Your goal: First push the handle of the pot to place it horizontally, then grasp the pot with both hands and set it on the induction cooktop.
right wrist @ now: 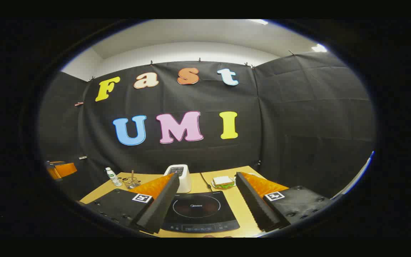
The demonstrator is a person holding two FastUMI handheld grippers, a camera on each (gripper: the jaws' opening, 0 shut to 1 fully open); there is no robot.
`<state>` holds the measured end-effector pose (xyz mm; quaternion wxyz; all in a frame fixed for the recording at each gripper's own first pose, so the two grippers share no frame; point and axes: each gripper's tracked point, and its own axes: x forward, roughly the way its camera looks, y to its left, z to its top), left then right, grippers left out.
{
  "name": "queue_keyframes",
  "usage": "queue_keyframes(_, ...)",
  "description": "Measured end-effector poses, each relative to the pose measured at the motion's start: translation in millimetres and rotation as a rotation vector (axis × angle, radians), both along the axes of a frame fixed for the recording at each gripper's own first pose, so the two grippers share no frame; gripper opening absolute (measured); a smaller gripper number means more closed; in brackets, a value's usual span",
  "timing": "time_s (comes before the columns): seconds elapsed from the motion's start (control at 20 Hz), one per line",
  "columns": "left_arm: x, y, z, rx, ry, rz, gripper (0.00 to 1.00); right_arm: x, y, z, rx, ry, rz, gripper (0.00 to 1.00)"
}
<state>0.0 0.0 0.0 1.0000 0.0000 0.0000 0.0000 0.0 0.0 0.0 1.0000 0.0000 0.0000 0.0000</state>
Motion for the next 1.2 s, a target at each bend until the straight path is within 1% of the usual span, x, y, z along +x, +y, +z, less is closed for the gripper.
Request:
queue_keyframes(0.25, 3.1, -2.6, 0.2, -0.016, -0.017, -0.017, 0.95, -4.6, -4.0, 0.1, -0.009, -0.001, -0.007, 0.98)
queue_keyframes(0.5, 4.6, -1.8, -2.9, -0.013, -0.014, -0.017, 0.95, -8.0, -3.9, -0.3, -0.015, -0.004, -0.007, 0.98)
queue_keyframes(0.9, 4.2, 1.6, -17.5, -0.033, 0.013, -0.021, 0.95, -10.0, 2.2, -5.5, -0.023, 0.007, 0.008, 0.98)
queue_keyframes(0.95, 4.3, 2.7, -18.6, -0.038, 0.018, -0.022, 0.93, -9.3, 3.6, -6.2, -0.025, 0.010, 0.011, 0.98)
queue_keyframes(1.0, 5.3, 3.1, -21.0, -0.042, 0.024, -0.023, 0.93, -9.1, 3.9, -6.6, -0.028, 0.010, 0.013, 0.98)
queue_keyframes(1.05, 6.1, 3.6, -22.4, -0.045, 0.029, -0.022, 0.95, -8.9, 5.0, -6.2, -0.030, 0.011, 0.014, 0.98)
queue_keyframes(1.2, 9.5, 5.8, -28.1, -0.047, 0.046, -0.024, 0.95, -8.0, 5.9, -8.6, -0.027, 0.014, 0.015, 0.98)
